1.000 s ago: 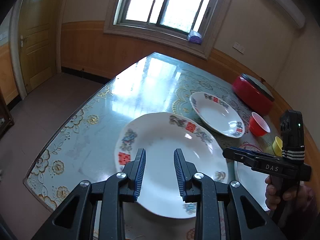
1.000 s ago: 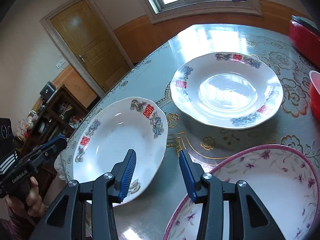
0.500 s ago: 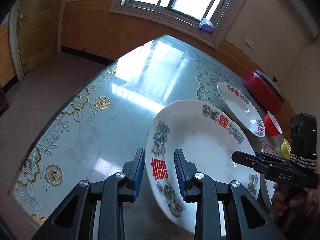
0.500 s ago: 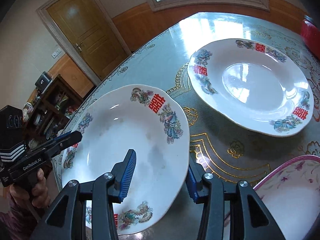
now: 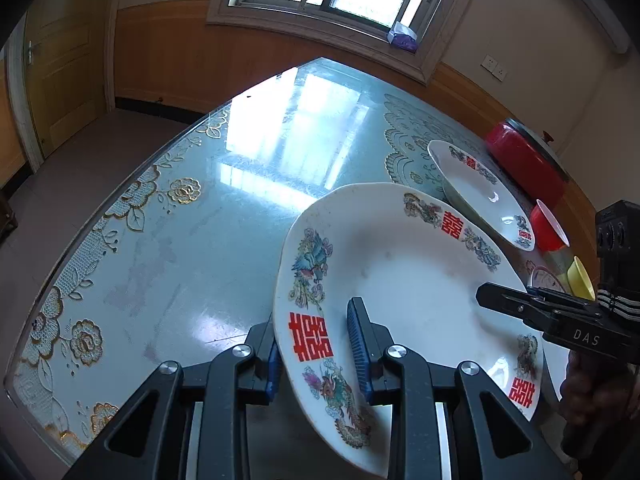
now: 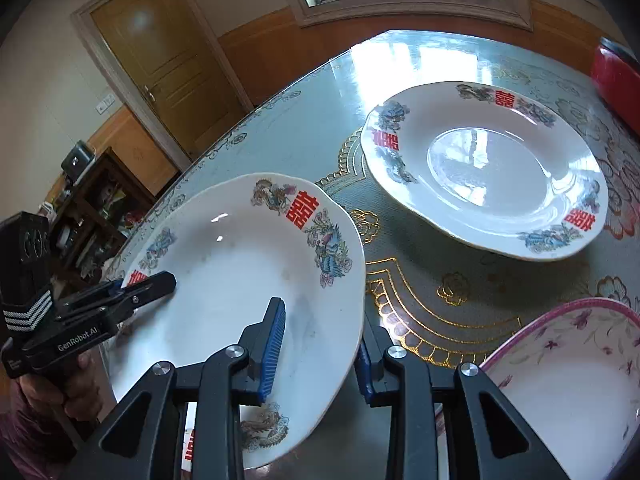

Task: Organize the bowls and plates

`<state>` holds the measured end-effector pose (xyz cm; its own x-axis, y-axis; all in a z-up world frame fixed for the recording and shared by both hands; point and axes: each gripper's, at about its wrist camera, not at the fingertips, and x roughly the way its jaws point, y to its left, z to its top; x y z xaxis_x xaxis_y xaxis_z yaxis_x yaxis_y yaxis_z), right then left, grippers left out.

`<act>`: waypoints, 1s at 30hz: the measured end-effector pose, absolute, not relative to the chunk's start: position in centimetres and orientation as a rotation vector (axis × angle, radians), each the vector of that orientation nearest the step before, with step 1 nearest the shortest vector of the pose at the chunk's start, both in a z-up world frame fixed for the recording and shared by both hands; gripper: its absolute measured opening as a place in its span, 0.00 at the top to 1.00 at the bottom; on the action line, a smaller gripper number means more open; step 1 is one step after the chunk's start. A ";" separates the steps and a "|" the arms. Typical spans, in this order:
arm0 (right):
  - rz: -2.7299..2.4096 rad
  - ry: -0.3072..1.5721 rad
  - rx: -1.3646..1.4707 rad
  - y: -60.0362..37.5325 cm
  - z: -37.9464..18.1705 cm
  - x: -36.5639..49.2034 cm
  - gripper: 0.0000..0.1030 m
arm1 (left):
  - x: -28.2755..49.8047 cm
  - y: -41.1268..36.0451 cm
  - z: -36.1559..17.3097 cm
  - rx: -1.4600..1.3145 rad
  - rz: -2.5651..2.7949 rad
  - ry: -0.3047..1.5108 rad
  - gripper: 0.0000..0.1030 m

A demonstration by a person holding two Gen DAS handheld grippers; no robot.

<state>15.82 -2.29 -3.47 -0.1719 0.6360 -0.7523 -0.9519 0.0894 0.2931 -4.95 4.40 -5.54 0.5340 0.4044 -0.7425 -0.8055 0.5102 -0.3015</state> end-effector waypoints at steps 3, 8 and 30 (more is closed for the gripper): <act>1.483 0.934 -0.439 -2.9 -3.4 16.1 0.70 | -4.5 3.6 -5.4 -0.666 0.791 0.666 0.72; 1.483 0.895 -0.437 -3.9 -3.1 16.0 0.70 | -3.8 2.3 -4.8 -0.612 0.785 0.671 0.72; 1.398 0.814 -0.283 -11.2 -0.5 19.5 0.73 | 0.9 -2.1 -0.9 -0.459 0.661 0.636 0.72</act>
<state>19.52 -11.20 -0.54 -0.0395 0.7578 -0.6513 -0.9406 0.1919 0.2802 0.89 -2.07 -0.88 0.6152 0.4175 -0.6687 -0.6846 0.7037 -0.1904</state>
